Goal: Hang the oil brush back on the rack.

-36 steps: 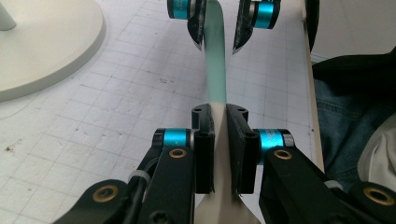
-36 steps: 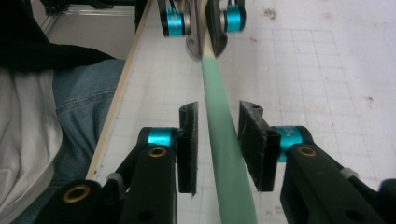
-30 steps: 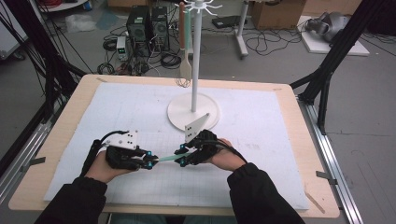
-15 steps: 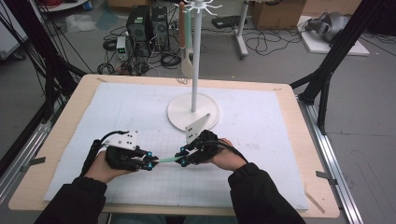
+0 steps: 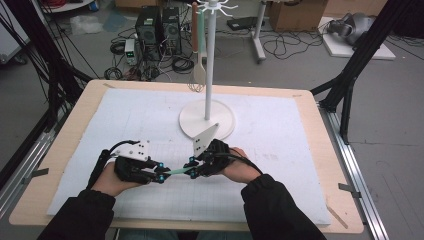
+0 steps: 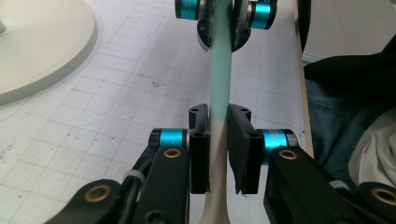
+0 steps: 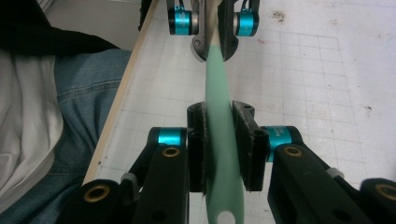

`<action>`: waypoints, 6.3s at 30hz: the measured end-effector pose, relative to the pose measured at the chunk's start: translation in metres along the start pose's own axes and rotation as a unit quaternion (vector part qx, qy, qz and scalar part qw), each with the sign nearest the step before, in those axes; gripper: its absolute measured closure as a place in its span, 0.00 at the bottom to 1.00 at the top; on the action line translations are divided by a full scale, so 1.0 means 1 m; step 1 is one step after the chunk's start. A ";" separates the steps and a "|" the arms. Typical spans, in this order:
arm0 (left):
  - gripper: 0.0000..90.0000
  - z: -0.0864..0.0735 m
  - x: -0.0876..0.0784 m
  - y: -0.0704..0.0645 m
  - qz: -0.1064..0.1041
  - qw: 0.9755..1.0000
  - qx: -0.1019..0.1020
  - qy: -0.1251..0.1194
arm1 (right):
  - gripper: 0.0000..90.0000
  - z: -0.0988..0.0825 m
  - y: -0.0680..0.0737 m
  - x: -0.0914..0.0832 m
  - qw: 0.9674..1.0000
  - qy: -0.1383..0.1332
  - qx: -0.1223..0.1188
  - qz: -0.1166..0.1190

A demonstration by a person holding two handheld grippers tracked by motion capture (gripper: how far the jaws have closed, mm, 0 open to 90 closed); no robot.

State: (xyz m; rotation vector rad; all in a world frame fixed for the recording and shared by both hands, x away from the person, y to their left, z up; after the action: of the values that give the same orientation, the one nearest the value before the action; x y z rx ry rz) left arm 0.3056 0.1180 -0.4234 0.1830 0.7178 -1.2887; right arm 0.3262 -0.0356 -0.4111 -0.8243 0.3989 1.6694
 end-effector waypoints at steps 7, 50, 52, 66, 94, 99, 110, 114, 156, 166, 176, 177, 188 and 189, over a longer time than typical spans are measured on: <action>0.90 0.001 0.000 -0.001 0.006 1.000 0.010 0.000 | 0.82 -0.003 -0.003 -0.001 0.999 -0.018 0.034 0.010; 0.93 0.010 0.002 0.005 0.044 0.999 0.006 -0.021 | 0.90 -0.006 -0.015 -0.026 0.979 -0.152 0.133 -0.028; 0.92 0.010 0.002 0.005 0.041 0.999 0.004 -0.020 | 0.92 -0.002 -0.013 -0.027 0.980 -0.153 0.125 -0.018; 0.92 0.011 0.002 0.003 0.029 0.999 0.003 -0.018 | 0.92 0.009 -0.010 -0.038 0.987 -0.132 0.089 -0.023; 0.94 0.023 0.009 0.000 0.018 0.999 -0.012 -0.046 | 0.84 0.013 -0.015 -0.036 0.974 -0.187 0.117 -0.054; 0.94 0.026 0.008 -0.001 0.011 0.998 -0.013 -0.057 | 0.90 0.014 -0.014 -0.031 0.972 -0.193 0.119 -0.052; 0.93 0.024 0.012 -0.003 0.005 0.999 -0.007 -0.043 | 0.92 0.020 -0.011 -0.037 0.978 -0.179 0.100 -0.045; 0.94 0.026 0.012 -0.002 0.009 0.998 -0.014 -0.056 | 0.90 0.022 -0.013 -0.035 0.972 -0.199 0.106 -0.061; 0.62 0.023 -0.005 0.008 0.037 0.993 -0.051 -0.098 | 0.93 0.002 -0.022 -0.047 0.969 -0.180 0.132 -0.106; 0.46 0.017 -0.015 0.016 0.071 0.990 -0.067 -0.101 | 0.93 -0.010 -0.026 -0.058 0.968 -0.168 0.142 -0.120; 0.34 0.008 -0.029 0.025 0.102 0.986 -0.082 -0.105 | 0.93 -0.019 -0.029 -0.067 0.966 -0.161 0.152 -0.131; 0.34 0.007 -0.031 0.026 0.106 0.985 -0.083 -0.107 | 0.93 -0.020 -0.029 -0.068 0.966 -0.162 0.153 -0.132; 0.28 0.003 -0.045 0.030 0.128 0.980 -0.098 -0.119 | 0.93 -0.022 -0.036 -0.082 0.967 -0.156 0.154 -0.133; 0.27 0.002 -0.046 0.031 0.131 0.980 -0.097 -0.118 | 0.93 -0.021 -0.037 -0.083 0.967 -0.155 0.154 -0.134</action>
State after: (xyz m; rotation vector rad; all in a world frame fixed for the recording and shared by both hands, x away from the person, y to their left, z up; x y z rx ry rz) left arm 0.3300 0.1634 -0.4036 -0.0345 0.5903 -0.9627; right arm 0.3747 -0.0982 -0.3616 -0.3595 0.3021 1.4070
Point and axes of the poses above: each handheld gripper's, and its own axes: x roughly forward along the jaws, z roughly out of its top, y roughly to its left, the point moved 7 cm from there along x, roughly forward along the jaws, and after that the axes turned 13 degrees about -x, right-handed, at the moved point
